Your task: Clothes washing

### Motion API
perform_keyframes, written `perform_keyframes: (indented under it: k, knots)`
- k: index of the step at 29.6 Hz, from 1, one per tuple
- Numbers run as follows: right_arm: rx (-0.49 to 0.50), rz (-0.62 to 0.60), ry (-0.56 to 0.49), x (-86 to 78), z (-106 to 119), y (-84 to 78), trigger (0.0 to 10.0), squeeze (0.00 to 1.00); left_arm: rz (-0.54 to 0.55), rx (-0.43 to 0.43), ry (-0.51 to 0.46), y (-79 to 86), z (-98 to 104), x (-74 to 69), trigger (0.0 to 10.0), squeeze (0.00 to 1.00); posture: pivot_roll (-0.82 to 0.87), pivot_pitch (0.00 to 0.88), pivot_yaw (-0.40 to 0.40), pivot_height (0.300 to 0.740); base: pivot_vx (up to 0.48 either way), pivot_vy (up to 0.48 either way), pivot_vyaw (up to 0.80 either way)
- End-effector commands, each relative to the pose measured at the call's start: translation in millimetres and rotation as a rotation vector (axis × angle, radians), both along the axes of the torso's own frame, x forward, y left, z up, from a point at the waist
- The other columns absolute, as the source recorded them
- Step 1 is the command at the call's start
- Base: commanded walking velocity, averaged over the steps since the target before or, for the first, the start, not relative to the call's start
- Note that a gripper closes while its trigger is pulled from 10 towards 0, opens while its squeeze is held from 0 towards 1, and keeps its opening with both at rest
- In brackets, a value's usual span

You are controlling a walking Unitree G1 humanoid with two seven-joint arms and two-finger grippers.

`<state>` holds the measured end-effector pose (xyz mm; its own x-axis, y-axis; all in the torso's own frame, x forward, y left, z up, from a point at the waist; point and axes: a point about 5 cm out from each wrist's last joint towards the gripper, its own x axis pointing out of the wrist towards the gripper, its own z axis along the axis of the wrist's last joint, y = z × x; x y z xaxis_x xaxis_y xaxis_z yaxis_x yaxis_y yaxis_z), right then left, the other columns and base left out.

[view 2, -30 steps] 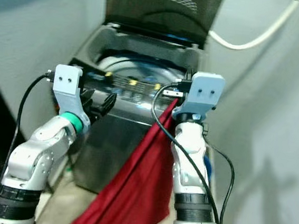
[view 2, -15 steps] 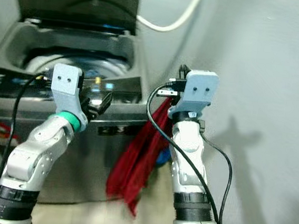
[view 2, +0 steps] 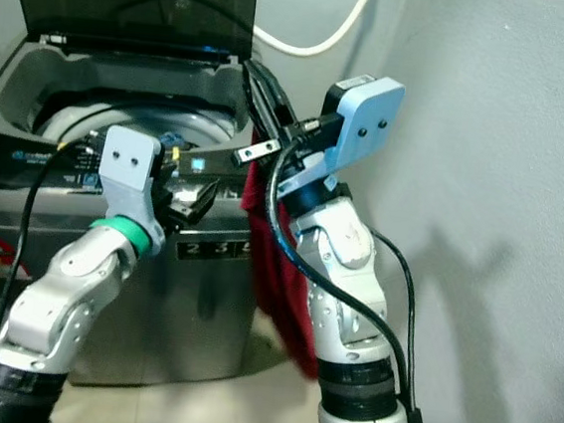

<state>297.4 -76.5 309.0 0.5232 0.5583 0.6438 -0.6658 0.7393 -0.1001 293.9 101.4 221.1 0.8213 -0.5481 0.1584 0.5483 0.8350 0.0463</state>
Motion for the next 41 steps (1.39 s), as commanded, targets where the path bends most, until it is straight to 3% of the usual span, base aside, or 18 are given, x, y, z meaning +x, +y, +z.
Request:
perform_keyframes:
  k: [1,2,3,6,13,17,19,20,23,26,31,35,36,37,38,39,40,41]
  knots:
    - [0.001,0.015,-0.040,-3.3,9,0.0,10.0,0.00,-0.115,-0.004,-0.022,-7.3,5,-9.8,10.0,0.00,0.11,0.000,0.018,0.740,0.000,0.000,0.00]
    - [0.005,-0.037,-0.042,2.4,11,-4.2,10.0,0.00,-0.246,0.046,-0.064,-5.8,10,-27.2,10.0,0.00,0.12,0.000,0.013,0.740,0.000,0.000,0.00]
    - [0.005,-0.051,-0.038,4.2,12,-6.0,10.0,0.00,-0.277,0.063,-0.075,-5.2,11,-31.9,10.0,0.00,0.12,0.000,0.013,0.740,0.000,0.000,0.00]
    - [-0.008,-0.172,-0.024,16.5,9,-13.4,10.0,0.00,-0.308,0.113,-0.095,1.0,16,-45.2,10.0,0.00,0.12,0.000,0.011,0.740,0.000,0.000,0.00]
    - [-0.007,-0.216,-0.003,21.1,9,-20.1,10.0,0.00,-0.388,0.150,-0.029,12.7,11,-65.8,10.0,0.00,0.13,0.000,0.005,0.740,0.000,0.000,0.00]
    - [0.095,0.012,-0.055,1.8,34,-12.0,10.0,0.00,-0.246,0.124,0.044,16.8,-17,-40.0,10.0,0.00,0.13,0.000,-0.010,0.740,0.000,0.000,0.00]
    - [0.096,0.032,-0.064,-0.1,36,-11.2,10.0,0.00,-0.237,0.129,0.044,16.4,-18,-36.9,10.0,0.00,0.13,0.000,-0.010,0.740,0.000,0.000,0.00]
    - [0.110,0.128,-0.102,-11.3,48,-8.4,10.0,0.00,-0.201,0.098,0.065,12.6,-27,-19.3,10.0,0.00,0.13,0.000,-0.010,0.740,0.000,0.000,0.00]
    - [0.109,0.210,-0.136,-21.5,57,-5.1,10.0,0.00,-0.189,0.087,0.091,9.3,-34,-4.9,10.0,0.00,0.12,0.000,-0.007,0.740,0.000,0.000,0.00]
    - [0.109,0.210,-0.136,-21.5,57,-5.1,10.0,0.00,-0.189,0.087,0.091,9.3,-34,-4.9,10.0,0.00,0.12,0.000,-0.007,0.740,0.000,0.000,0.00]
    - [0.107,0.338,-0.151,-36.5,63,2.4,10.0,0.00,-0.176,0.128,0.172,1.7,-57,36.8,10.0,0.00,0.09,0.000,-0.001,0.740,0.000,0.000,0.00]
    - [0.105,0.360,-0.148,-39.1,64,2.3,10.0,0.00,-0.170,0.139,0.184,-1.5,-60,48.8,10.0,0.00,0.08,0.000,0.003,0.740,0.000,0.000,0.00]
    - [0.103,0.362,-0.145,-39.4,64,2.4,10.0,0.00,-0.176,0.145,0.182,-4.3,-60,52.8,4.0,0.00,0.08,0.000,0.005,0.740,0.000,0.000,0.00]
    - [0.103,0.362,-0.145,-39.4,64,2.4,10.0,0.00,-0.176,0.145,0.182,-4.3,-60,52.8,4.0,0.00,0.08,0.000,0.005,0.740,0.000,0.000,0.00]
    - [0.101,0.364,-0.140,-39.7,64,2.1,10.0,0.00,-0.190,0.151,0.171,-8.4,-59,55.8,2.6,0.00,0.08,0.000,0.007,0.740,0.000,0.000,0.00]
    - [0.101,0.364,-0.140,-39.7,64,2.1,10.0,0.00,-0.190,0.151,0.171,-8.4,-59,55.8,2.6,0.00,0.08,0.000,0.007,0.740,0.000,0.000,0.00]
    - [0.099,0.362,-0.129,-40.0,64,1.3,10.0,0.00,-0.211,0.160,0.146,-15.8,-55,59.5,0.0,0.00,0.08,0.000,0.007,0.740,0.000,0.000,0.00]
    - [0.099,0.362,-0.129,-40.0,64,1.3,10.0,0.00,-0.211,0.160,0.146,-15.8,-55,59.5,0.0,0.00,0.08,0.000,0.007,0.740,0.000,0.000,0.00]
